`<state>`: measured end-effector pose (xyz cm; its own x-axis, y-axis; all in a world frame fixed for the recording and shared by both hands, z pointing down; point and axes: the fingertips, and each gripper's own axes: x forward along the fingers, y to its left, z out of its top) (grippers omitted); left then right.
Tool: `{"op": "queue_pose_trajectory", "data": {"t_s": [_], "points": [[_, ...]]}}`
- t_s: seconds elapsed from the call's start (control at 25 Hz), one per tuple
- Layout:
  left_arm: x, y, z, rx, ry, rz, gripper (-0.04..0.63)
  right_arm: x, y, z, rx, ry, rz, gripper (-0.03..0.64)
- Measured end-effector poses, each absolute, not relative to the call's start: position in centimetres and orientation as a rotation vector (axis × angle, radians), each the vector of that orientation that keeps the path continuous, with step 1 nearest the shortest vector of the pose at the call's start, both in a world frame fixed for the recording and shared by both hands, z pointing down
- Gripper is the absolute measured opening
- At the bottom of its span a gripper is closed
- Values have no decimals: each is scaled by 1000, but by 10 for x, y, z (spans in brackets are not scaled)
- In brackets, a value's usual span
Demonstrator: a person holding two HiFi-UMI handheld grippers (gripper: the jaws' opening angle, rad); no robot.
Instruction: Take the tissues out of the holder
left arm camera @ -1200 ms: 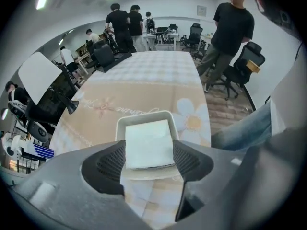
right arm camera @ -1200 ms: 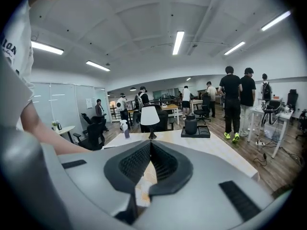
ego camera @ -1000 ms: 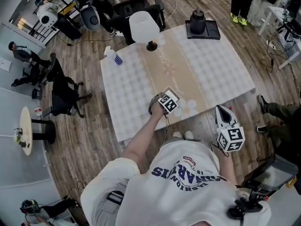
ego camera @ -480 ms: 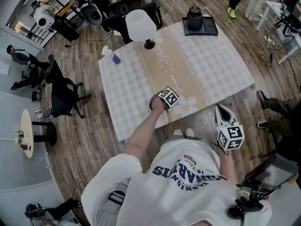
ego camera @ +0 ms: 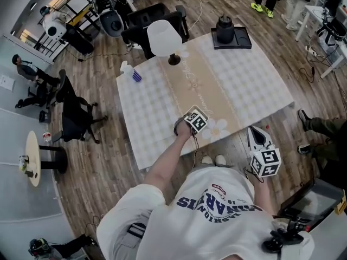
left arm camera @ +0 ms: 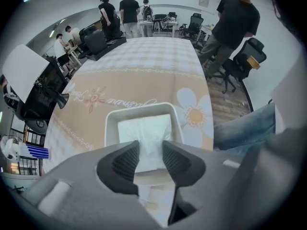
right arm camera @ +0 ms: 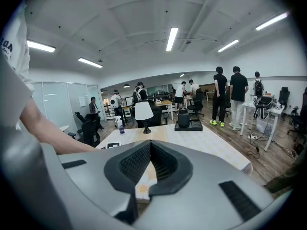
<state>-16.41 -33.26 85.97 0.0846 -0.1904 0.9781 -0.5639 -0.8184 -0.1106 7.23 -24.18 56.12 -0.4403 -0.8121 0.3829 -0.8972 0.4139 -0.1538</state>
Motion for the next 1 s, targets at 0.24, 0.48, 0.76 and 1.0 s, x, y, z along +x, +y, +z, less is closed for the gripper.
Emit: {"op": "queue_pose_trajectory", "data": {"t_s": [0.24, 0.48, 0.76, 1.0], "points": [[-164, -320, 848, 2100, -788, 1806, 152, 77, -238, 561, 1507, -2410, 502, 9], [-158, -328, 815, 2166, -843, 1816, 150, 75, -240, 563, 1505, -2413, 501, 8], [-143, -335, 768, 2240, -854, 1792, 146, 70, -241, 561, 1482, -2430, 496, 9], [-116, -346, 729, 2351, -867, 1778, 143, 66, -242, 559, 1474, -2444, 485, 8]]}}
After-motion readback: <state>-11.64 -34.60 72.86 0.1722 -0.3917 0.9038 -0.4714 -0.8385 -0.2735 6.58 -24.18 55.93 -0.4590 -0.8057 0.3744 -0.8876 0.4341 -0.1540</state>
